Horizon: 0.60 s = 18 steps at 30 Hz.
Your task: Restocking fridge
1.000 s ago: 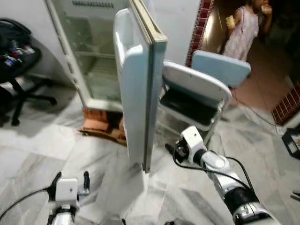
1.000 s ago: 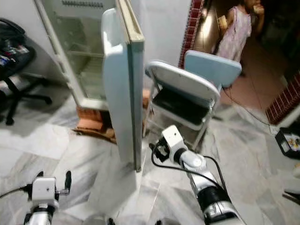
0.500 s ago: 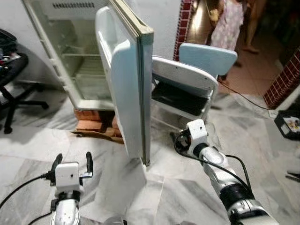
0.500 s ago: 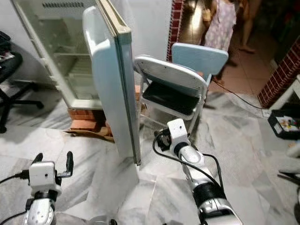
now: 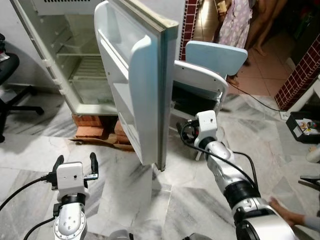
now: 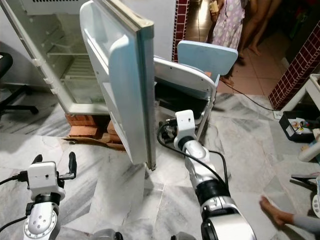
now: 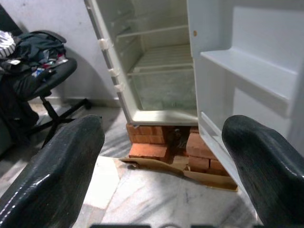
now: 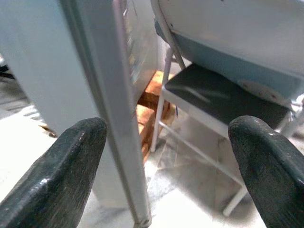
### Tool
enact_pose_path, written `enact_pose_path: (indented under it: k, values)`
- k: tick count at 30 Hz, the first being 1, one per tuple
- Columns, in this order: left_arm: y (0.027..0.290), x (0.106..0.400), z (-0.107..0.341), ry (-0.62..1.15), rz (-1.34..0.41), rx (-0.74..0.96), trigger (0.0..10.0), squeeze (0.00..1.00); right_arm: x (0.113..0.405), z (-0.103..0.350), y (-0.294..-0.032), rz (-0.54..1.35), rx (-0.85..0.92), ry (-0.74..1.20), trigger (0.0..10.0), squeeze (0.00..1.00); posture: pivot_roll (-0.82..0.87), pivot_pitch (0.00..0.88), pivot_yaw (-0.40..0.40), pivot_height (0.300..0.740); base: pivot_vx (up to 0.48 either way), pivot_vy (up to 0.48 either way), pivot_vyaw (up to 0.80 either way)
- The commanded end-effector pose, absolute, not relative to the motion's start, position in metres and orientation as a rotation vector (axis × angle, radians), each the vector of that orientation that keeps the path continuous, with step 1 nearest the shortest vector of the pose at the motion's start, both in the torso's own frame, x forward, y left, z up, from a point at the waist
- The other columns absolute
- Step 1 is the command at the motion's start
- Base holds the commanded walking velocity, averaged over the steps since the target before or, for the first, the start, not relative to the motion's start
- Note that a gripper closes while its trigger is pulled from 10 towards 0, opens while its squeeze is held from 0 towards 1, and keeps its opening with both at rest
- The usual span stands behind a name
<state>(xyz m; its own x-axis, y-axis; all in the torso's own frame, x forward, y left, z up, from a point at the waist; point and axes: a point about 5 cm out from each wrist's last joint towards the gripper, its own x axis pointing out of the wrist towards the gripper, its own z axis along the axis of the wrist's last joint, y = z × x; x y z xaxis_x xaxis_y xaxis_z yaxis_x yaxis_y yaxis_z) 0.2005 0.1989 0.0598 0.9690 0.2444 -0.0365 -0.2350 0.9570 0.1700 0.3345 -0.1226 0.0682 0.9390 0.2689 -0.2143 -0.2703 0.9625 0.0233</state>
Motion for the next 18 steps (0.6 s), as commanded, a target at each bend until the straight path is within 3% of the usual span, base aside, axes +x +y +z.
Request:
enact_pose_path:
  k: [1,7,18]
  values:
    - [0.199,0.199,0.059,0.074,0.248,0.16,10.0,0.0,0.334,0.07,-0.125,0.25,0.005,0.206,10.0,0.0,0.05,0.036,0.011,0.74,0.0,0.0,0.0]
    - [0.196,0.2,0.059,0.076,0.222,0.162,10.0,0.0,0.332,0.069,-0.126,0.228,0.0,0.192,10.0,0.0,0.05,0.034,0.015,0.74,0.041,0.436,0.0]
    - [0.197,0.196,0.056,0.094,0.213,0.17,10.0,0.0,0.33,0.067,-0.135,0.177,-0.014,0.193,10.0,0.0,0.05,0.031,0.014,0.74,0.0,0.0,0.0]
